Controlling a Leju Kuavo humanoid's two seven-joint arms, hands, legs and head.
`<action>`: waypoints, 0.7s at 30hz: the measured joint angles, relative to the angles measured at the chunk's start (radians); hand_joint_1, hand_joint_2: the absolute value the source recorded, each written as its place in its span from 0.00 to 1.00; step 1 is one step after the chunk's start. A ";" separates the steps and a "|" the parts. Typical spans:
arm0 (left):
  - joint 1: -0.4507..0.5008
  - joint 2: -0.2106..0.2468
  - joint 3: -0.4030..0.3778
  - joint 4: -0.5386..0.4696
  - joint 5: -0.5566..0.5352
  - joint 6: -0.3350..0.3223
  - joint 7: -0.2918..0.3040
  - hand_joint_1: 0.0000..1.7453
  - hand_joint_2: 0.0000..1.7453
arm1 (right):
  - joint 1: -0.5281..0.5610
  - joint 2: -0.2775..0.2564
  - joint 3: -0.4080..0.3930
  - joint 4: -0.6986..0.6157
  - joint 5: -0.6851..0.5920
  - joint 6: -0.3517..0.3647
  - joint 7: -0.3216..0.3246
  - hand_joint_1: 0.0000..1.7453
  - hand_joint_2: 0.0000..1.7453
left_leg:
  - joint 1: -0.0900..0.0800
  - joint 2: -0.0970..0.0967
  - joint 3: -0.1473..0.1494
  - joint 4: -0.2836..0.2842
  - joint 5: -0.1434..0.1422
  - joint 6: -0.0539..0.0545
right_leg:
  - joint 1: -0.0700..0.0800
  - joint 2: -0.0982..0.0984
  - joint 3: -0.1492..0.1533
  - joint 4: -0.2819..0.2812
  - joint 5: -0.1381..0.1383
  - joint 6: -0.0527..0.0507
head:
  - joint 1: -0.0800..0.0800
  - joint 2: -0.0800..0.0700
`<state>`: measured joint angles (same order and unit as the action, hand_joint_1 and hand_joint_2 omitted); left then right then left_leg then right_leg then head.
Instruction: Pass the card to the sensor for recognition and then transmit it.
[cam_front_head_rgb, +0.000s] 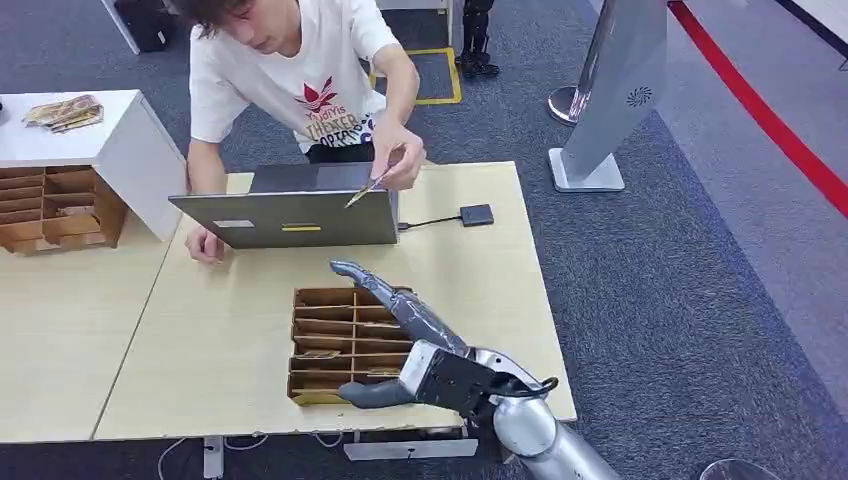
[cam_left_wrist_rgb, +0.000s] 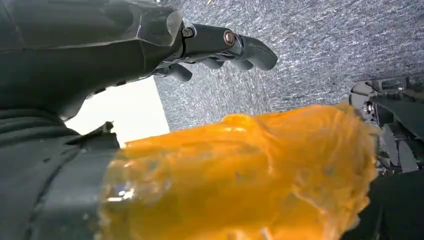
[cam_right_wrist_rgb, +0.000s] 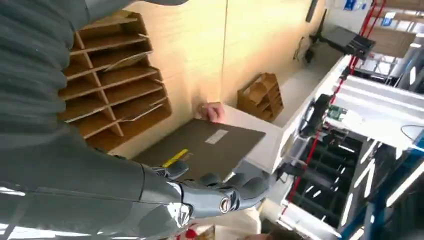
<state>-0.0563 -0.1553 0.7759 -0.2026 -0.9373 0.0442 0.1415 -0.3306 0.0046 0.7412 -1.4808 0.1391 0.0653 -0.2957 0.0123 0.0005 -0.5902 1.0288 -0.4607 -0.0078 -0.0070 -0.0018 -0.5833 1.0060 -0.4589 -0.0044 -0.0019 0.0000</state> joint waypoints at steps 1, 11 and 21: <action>0.000 0.000 0.000 0.000 -0.003 0.000 0.000 0.00 0.00 | -0.001 0.003 0.000 -0.005 0.043 -0.040 0.003 0.00 1.00 | 0.000 0.000 0.000 0.000 0.000 0.000 | 0.000 0.000 0.000 0.000 0.000 0.000 | 0.000 0.000; -0.001 -0.005 -0.002 0.000 -0.045 -0.006 0.000 0.00 0.00 | -0.092 0.065 0.025 -0.026 0.697 -0.475 0.131 0.00 1.00 | 0.000 0.000 0.000 0.000 0.000 0.000 | 0.000 0.000 0.000 0.000 0.000 0.000 | 0.000 0.000; -0.008 -0.005 -0.010 0.000 -0.084 -0.014 0.004 0.00 0.00 | -0.216 0.107 0.080 0.160 1.080 -0.605 0.231 0.00 1.00 | 0.000 0.000 0.000 0.000 0.000 0.000 | 0.000 0.000 0.000 0.000 0.000 0.000 | 0.000 0.000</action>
<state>-0.0641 -0.1602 0.7660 -0.2026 -1.0208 0.0305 0.1457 -0.5462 0.1118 0.8217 -1.3206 1.2189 -0.5397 -0.0642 0.0124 0.0006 -0.5903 1.0288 -0.4603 -0.0082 -0.0069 -0.0016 -0.5835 1.0063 -0.4587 -0.0044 -0.0019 0.0000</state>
